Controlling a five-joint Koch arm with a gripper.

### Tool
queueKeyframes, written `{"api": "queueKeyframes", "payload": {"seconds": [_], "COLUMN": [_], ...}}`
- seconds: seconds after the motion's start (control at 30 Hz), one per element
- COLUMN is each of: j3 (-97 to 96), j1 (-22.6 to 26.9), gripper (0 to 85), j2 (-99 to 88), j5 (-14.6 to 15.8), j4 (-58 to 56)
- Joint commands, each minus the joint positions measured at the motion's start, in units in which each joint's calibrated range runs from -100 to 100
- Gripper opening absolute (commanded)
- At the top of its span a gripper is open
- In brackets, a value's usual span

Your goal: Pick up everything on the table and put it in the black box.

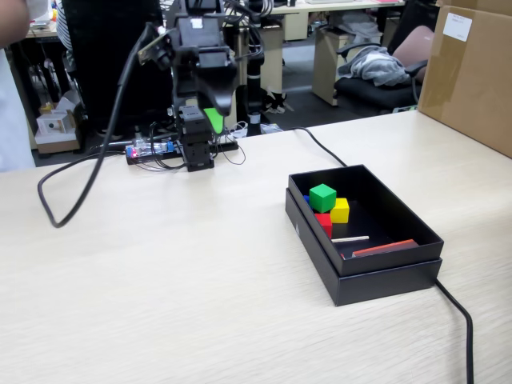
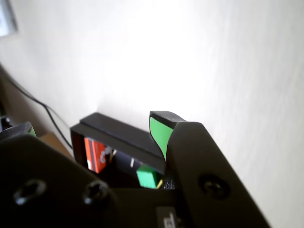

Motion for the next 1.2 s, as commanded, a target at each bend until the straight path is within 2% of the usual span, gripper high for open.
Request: {"api": "queueKeyframes", "payload": {"seconds": [0.0, 0.4, 0.53, 0.9, 1.17], "j3": [-6.3, -42.1, -49.6, -74.2, -85.8], "j1": [-1.3, -1.7, -1.9, -1.7, -1.4], "gripper": [48.4, 48.5, 49.3, 47.9, 47.9], "j2": [-11.5, -36.2, -37.9, -37.9, -37.9], "j5": [-2.3, -3.5, -3.6, -3.9, -3.8], "j4": [12.1, 29.8, 34.2, 61.3, 70.1]}}
